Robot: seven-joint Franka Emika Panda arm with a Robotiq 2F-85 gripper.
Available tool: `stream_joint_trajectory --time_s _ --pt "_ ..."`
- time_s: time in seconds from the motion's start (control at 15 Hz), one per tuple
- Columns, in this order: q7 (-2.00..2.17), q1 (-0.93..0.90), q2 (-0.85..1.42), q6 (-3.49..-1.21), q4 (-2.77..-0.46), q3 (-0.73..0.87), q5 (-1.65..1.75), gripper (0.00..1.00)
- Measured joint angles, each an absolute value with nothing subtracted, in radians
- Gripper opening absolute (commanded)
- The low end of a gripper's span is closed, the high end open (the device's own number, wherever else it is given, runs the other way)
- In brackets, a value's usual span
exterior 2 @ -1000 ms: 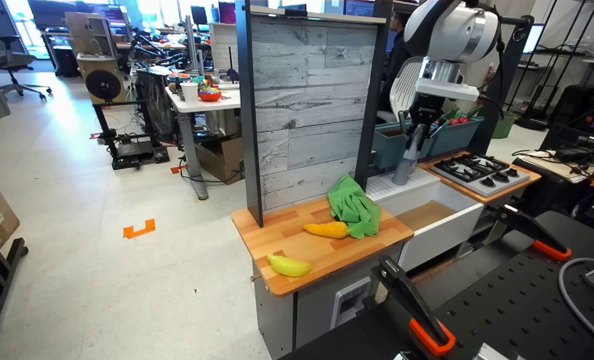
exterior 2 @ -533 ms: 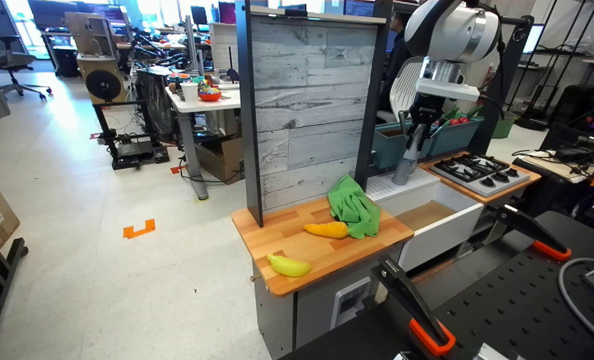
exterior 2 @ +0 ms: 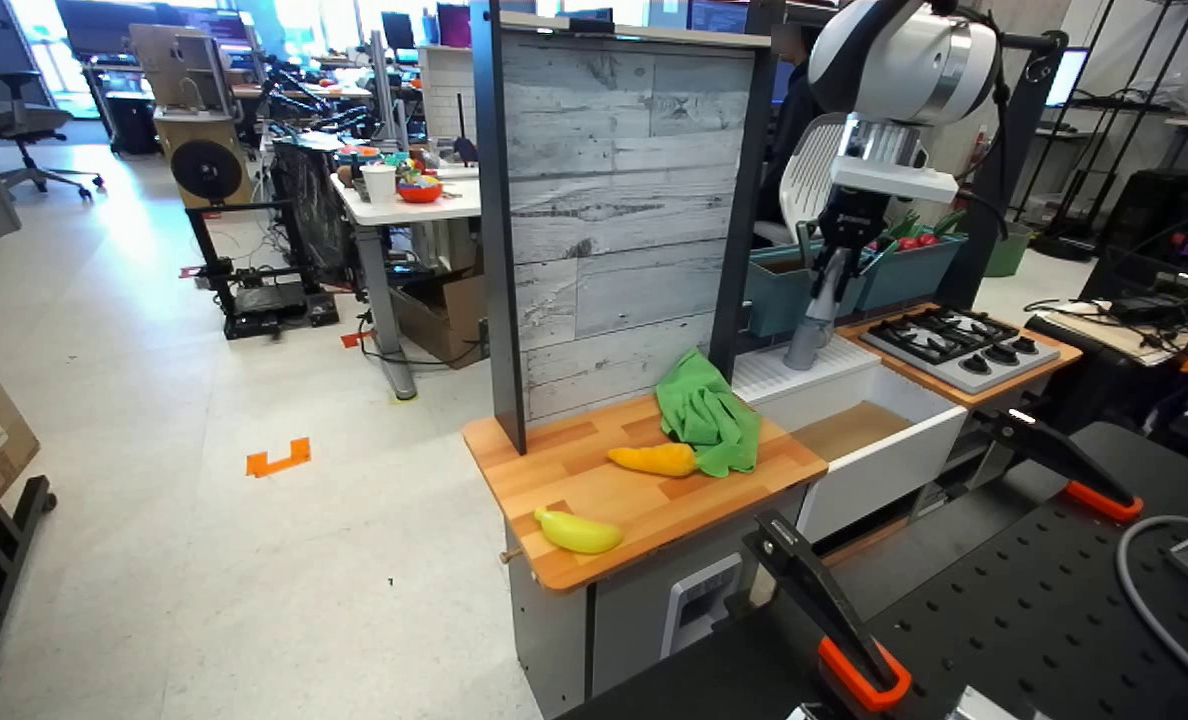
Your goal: Push the faucet to the left.
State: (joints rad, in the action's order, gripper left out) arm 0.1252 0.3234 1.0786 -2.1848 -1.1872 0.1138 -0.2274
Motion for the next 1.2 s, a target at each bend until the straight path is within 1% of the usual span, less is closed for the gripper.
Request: stream_joint_trajectory --time_s 1.2 --pt "0.193 0.298 1.081 -2.218 -1.188 0.11 -0.225 0.08"
